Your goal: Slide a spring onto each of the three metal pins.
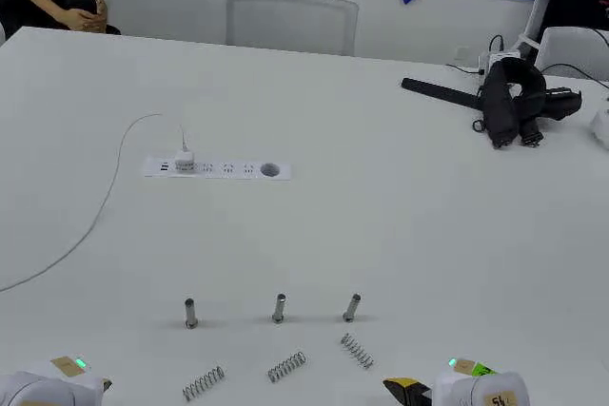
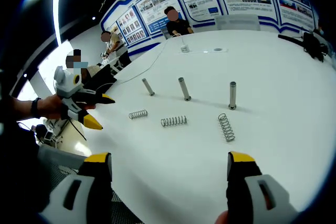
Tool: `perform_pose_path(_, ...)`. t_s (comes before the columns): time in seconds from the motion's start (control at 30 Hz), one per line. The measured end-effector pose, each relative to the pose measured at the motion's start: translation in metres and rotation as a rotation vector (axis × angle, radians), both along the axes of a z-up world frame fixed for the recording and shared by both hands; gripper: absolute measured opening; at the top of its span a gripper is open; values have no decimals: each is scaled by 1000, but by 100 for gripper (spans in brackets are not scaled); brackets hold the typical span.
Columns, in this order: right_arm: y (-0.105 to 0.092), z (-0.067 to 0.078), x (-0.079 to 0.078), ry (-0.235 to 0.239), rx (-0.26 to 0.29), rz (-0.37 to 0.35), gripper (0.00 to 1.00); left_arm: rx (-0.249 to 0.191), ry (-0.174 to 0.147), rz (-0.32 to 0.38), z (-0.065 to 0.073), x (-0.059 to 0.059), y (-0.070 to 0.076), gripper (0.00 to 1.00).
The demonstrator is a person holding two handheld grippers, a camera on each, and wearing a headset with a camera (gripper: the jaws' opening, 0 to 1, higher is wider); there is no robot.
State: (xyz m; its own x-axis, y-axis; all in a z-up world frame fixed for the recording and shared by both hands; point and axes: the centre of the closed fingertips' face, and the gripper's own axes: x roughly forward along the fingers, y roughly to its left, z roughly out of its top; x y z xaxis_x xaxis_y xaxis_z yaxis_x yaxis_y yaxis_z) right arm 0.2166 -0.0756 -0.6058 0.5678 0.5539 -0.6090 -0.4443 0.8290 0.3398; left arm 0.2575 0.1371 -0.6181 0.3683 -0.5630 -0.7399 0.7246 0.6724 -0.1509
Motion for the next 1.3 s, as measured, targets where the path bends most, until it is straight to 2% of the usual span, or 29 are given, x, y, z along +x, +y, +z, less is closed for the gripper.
perform_pose_path(0.43, 0, 1, 0, -4, 4, 0, 92, 14, -8, -80, 1, 9, -17, 81)
perform_pose_path(0.67, 0, 1, 1, -3, 5, 0, 92, 21, -5, -113, -4, 14, -27, 78)
perform_pose_path(0.93, -4, 2, 1, -3, 4, -12, 92, 20, 6, -145, -11, 13, -39, 75)
perform_pose_path(1.3, -4, 2, 1, 2, 7, -16, 92, 20, 23, -182, -22, 10, -51, 66)
